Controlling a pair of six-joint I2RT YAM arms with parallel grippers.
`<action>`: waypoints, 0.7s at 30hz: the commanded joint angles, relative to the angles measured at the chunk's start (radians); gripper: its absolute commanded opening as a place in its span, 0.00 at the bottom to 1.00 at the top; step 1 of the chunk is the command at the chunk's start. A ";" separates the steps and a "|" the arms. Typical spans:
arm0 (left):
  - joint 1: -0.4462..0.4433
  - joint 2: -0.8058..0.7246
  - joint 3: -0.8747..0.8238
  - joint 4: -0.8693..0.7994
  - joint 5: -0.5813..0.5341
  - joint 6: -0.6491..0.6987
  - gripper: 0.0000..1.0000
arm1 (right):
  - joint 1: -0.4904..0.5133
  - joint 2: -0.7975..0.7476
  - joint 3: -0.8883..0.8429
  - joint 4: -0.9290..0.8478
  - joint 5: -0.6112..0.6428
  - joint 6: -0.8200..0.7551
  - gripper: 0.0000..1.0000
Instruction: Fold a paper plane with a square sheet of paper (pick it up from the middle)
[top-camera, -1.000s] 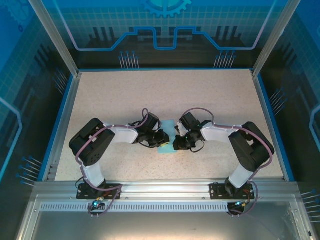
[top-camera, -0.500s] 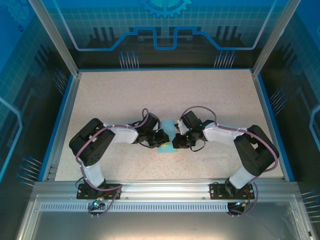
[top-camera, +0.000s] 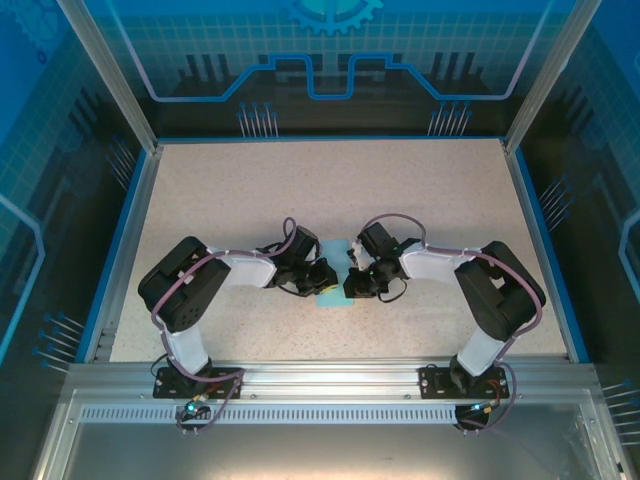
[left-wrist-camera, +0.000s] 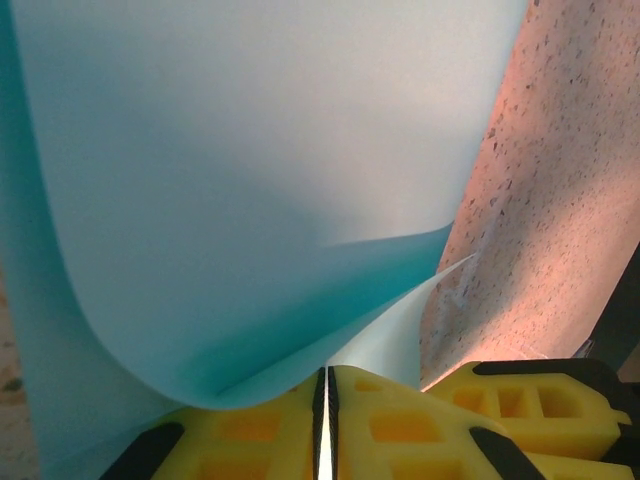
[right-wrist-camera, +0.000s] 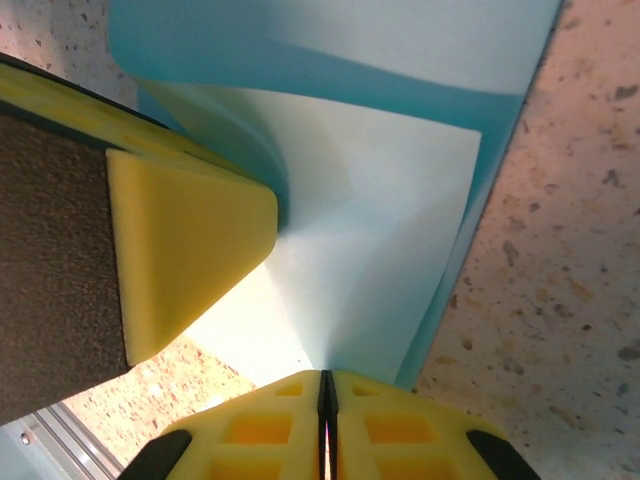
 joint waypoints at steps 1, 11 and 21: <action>0.006 0.009 -0.025 -0.025 -0.053 -0.021 0.15 | 0.012 0.004 -0.021 -0.029 -0.024 -0.003 0.10; 0.005 0.010 -0.021 -0.025 -0.051 -0.015 0.16 | 0.011 0.001 -0.044 -0.065 -0.005 -0.019 0.11; 0.005 0.011 -0.017 -0.031 -0.053 -0.012 0.16 | 0.010 -0.026 -0.072 -0.132 0.011 -0.050 0.11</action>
